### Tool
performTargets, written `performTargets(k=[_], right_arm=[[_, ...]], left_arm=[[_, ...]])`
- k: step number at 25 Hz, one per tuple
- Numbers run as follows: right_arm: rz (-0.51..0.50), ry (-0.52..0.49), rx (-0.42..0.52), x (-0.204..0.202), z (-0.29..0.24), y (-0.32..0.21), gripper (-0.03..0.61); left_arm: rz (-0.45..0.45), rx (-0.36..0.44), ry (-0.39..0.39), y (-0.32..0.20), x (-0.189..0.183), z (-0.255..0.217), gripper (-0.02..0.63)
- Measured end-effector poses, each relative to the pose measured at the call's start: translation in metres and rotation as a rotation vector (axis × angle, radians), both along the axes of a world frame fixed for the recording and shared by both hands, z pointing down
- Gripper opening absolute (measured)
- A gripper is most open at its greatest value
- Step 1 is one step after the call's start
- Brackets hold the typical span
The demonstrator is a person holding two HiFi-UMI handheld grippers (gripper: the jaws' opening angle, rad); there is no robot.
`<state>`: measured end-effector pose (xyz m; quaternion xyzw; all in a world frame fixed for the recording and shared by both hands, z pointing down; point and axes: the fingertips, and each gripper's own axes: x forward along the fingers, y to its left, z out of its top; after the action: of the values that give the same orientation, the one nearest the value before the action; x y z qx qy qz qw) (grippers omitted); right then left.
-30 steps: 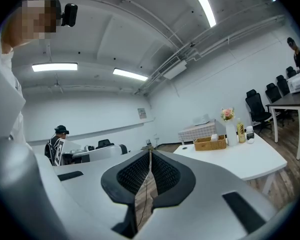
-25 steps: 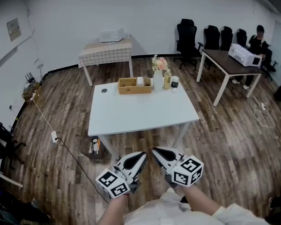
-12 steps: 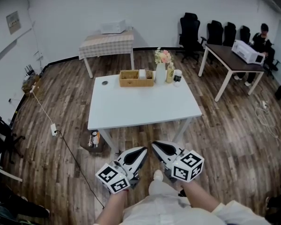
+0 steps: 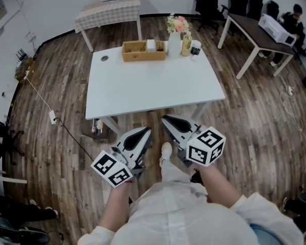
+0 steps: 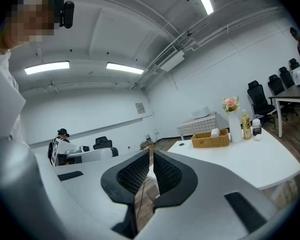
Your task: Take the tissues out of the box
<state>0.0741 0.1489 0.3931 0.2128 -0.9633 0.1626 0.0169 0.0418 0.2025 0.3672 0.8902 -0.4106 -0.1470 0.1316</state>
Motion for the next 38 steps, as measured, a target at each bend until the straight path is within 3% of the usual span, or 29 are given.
performTargets(k=[10, 21, 32, 38], right_arm=[[0.028, -0.005, -0.067, -0.014, 0.012, -0.125, 0.035], [0.015, 0.0, -0.113, -0.029, 0.018, -0.238, 0.035], [0.003, 0.035, -0.144, -0.059, 0.033, -0.3, 0.037], [0.056, 0.053, -0.161, -0.076, 0.041, -0.325, 0.037]], left_arm=[[0.03, -0.088, 0.002, -0.116, -0.013, 0.016, 0.002], [0.06, -0.107, -0.026, -0.246, -0.019, 0.01, 0.002], [0.034, -0.133, -0.019, -0.31, -0.051, 0.022, 0.002], [0.075, -0.141, -0.012, -0.34, -0.072, 0.03, 0.002]])
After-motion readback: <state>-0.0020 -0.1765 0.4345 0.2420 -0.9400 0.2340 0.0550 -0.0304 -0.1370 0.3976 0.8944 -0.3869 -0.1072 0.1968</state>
